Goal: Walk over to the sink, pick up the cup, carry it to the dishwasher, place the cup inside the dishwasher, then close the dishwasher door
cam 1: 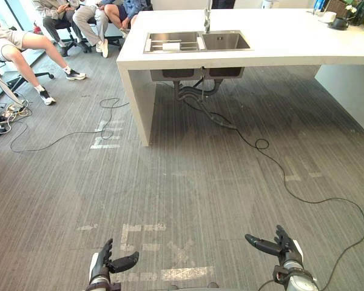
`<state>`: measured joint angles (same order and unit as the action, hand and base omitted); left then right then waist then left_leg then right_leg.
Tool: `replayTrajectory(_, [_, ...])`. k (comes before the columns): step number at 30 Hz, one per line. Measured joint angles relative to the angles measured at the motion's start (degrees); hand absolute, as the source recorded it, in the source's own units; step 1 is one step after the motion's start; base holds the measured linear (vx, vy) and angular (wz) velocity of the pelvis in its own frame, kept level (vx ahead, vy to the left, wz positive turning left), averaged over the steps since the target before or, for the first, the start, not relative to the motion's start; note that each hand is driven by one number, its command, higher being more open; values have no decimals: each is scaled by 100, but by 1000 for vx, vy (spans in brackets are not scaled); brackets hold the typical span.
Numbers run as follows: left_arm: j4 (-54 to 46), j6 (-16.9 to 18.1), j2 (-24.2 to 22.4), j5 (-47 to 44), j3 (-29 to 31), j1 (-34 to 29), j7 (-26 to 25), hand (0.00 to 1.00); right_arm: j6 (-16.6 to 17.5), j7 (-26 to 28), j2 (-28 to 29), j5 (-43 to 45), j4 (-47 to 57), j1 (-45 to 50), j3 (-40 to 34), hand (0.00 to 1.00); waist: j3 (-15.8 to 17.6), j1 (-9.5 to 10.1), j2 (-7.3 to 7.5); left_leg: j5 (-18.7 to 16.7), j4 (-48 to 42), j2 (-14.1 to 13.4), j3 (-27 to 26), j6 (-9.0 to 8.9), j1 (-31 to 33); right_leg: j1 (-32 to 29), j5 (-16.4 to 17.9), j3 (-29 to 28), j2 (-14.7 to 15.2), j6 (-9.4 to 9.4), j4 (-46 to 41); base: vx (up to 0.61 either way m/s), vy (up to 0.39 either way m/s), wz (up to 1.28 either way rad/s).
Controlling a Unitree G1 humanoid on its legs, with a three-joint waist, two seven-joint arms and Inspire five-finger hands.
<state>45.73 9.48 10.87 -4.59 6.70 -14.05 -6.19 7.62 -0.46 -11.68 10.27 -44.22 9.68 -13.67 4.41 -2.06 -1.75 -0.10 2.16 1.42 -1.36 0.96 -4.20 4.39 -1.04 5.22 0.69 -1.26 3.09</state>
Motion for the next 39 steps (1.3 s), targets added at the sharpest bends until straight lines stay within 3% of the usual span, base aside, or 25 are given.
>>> replayTrajectory(24, [253,-37,-149,-113,172,58,38,100,-60,5,6,404,-470,-160,-246,100,29,71,89,69,274,22,-25,44,-30,-110,51,-21,9,-34,45,-3,-1,-1])
replayTrajectory(27, [240,-38,-158,-114,172,39,38,100,-61,6,6,408,-473,-249,-335,100,29,78,89,-15,253,21,-121,28,-23,-153,78,-117,6,-41,31,4,5,-16])
replayTrajectory(31, [141,-37,-165,-115,172,13,37,100,-61,1,-33,413,-473,-292,-403,100,41,122,105,-413,-290,19,-320,88,186,-213,176,-311,23,-71,-63,50,18,-24])
replayTrajectory(34, [51,-37,-167,-118,173,19,35,100,-62,-2,-69,413,-473,-302,-419,100,81,123,95,-666,-614,16,-397,133,313,-277,301,-383,39,-127,-213,118,32,-16])
replayTrajectory(37, [-168,-30,-218,-121,173,17,35,100,-63,-1,-106,414,-473,-341,-547,100,173,127,42,-1018,-1026,28,-466,205,380,-481,721,-458,84,-242,-854,129,63,-13])
replayTrajectory(39, [-283,-30,-292,-129,170,17,35,100,-63,0,-213,413,-471,-360,-626,100,234,127,-33,-1232,-1259,106,-526,284,312,-965,1265,-474,217,-522,-2213,106,87,-8])
